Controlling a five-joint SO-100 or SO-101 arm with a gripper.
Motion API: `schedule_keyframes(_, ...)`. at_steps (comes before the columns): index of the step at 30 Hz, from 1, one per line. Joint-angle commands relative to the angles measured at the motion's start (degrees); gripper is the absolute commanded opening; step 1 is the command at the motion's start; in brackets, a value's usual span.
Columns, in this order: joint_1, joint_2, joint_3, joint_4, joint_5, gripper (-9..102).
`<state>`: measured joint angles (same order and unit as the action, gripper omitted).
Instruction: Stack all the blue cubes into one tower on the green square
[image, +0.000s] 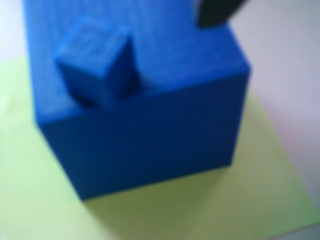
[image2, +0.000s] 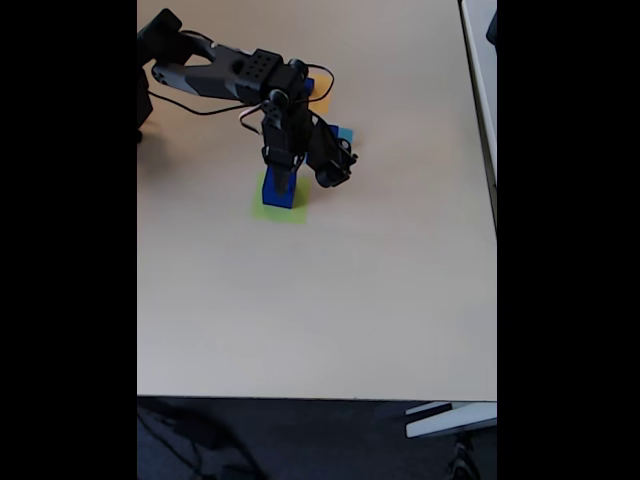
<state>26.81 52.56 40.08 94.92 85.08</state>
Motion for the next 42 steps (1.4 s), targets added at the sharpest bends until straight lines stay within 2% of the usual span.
schedule_keyframes(1,0.4,6.1,-0.3,0.1,0.0,23)
schedule_keyframes(42,0.7,0.0,-2.5,-2.7,-0.8,22)
